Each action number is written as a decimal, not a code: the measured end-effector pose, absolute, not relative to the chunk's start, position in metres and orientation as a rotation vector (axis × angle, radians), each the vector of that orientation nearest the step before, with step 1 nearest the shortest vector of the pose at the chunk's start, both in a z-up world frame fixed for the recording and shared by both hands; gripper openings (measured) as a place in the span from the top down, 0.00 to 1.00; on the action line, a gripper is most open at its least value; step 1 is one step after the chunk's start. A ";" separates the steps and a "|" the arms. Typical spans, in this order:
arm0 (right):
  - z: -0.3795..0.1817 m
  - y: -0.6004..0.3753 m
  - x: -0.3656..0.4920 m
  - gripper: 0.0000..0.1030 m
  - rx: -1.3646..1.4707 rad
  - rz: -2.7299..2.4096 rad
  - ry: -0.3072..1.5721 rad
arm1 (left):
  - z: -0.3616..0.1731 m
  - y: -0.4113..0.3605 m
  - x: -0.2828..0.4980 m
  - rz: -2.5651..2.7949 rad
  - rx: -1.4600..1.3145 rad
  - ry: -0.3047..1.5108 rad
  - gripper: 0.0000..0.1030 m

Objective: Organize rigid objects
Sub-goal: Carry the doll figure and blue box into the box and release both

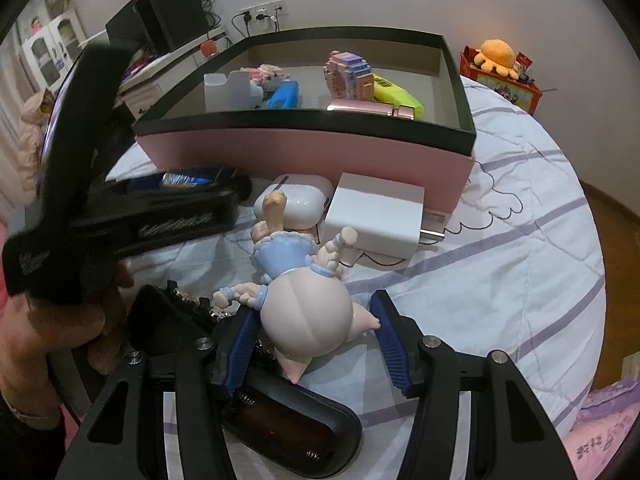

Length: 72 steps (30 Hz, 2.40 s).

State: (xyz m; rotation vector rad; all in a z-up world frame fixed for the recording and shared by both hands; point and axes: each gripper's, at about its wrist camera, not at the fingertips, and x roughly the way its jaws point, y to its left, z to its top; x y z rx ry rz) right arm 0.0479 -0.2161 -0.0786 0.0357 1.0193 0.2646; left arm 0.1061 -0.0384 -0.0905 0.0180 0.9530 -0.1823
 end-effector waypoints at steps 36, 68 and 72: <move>-0.019 -0.213 0.045 0.46 0.067 0.321 0.889 | -0.019 0.002 0.068 -0.199 0.008 0.811 0.18; -0.019 -0.238 0.266 0.46 0.015 0.166 0.915 | -0.016 -0.063 0.279 -0.211 0.121 0.912 0.18; -0.020 -0.238 0.266 0.45 0.000 0.135 0.911 | -0.023 -0.069 0.278 -0.191 0.151 0.949 0.17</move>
